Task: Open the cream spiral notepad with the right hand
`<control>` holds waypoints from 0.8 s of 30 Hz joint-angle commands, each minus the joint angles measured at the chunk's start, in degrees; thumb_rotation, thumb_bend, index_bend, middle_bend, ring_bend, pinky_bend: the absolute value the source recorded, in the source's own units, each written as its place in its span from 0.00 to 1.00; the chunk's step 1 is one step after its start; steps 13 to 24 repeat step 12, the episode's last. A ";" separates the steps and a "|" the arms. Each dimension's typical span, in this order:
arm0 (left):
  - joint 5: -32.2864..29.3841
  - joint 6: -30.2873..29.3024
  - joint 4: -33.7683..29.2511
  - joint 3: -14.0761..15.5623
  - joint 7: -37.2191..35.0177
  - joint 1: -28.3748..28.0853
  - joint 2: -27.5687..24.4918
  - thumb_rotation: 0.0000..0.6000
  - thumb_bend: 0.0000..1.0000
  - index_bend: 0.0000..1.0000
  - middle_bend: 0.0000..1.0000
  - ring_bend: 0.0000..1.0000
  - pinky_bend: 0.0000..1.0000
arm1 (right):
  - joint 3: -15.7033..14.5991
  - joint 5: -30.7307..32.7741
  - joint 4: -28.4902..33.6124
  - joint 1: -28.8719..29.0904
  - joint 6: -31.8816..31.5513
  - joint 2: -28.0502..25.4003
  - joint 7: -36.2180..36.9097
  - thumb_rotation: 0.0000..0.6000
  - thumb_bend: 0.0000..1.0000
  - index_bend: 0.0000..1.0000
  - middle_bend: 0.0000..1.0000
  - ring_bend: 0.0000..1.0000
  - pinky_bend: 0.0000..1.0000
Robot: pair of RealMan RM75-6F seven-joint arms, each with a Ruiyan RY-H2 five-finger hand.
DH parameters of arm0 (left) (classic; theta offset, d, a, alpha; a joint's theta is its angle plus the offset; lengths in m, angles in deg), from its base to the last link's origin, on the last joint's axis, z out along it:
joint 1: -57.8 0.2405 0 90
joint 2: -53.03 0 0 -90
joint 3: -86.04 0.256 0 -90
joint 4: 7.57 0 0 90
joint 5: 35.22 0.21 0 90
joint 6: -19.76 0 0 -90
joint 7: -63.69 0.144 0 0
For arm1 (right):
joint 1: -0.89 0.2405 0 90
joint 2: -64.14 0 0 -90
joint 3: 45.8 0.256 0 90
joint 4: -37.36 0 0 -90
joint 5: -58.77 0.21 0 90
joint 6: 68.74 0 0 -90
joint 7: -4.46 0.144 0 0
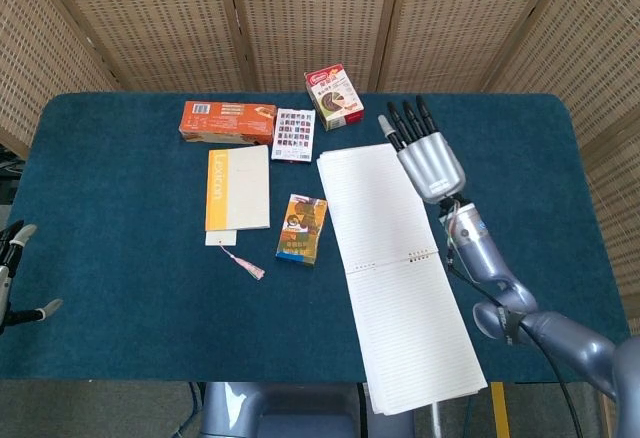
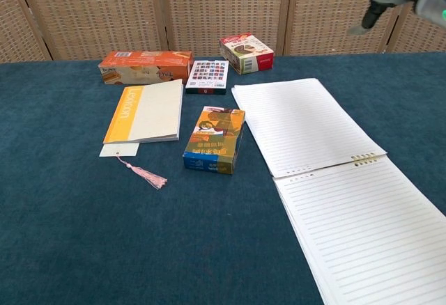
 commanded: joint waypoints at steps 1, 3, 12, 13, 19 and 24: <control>1.58 -0.97 0.56 0.49 -1.18 0.50 -0.11 1.00 0.00 0.00 0.00 0.00 0.00 | -1.98 0.82 9.55 -8.67 -7.02 -7.02 9.58 1.00 0.00 0.00 0.00 0.00 0.00; 2.99 -1.91 1.30 0.71 -1.85 0.78 0.11 1.00 0.00 0.00 0.00 0.00 0.00 | -3.69 3.28 17.48 -14.32 -8.84 -11.04 15.83 1.00 0.00 0.00 0.00 0.00 0.00; 10.38 -4.42 5.32 2.14 -3.15 0.50 2.79 1.00 0.00 0.00 0.00 0.00 0.00 | -15.92 -4.61 27.28 -31.52 -20.47 -18.37 34.16 1.00 0.00 0.00 0.00 0.00 0.00; 10.38 -4.42 5.32 2.14 -3.15 0.50 2.79 1.00 0.00 0.00 0.00 0.00 0.00 | -15.92 -4.61 27.28 -31.52 -20.47 -18.37 34.16 1.00 0.00 0.00 0.00 0.00 0.00; 10.38 -4.42 5.32 2.14 -3.15 0.50 2.79 1.00 0.00 0.00 0.00 0.00 0.00 | -15.92 -4.61 27.28 -31.52 -20.47 -18.37 34.16 1.00 0.00 0.00 0.00 0.00 0.00; 10.38 -4.42 5.32 2.14 -3.15 0.50 2.79 1.00 0.00 0.00 0.00 0.00 0.00 | -15.92 -4.61 27.28 -31.52 -20.47 -18.37 34.16 1.00 0.00 0.00 0.00 0.00 0.00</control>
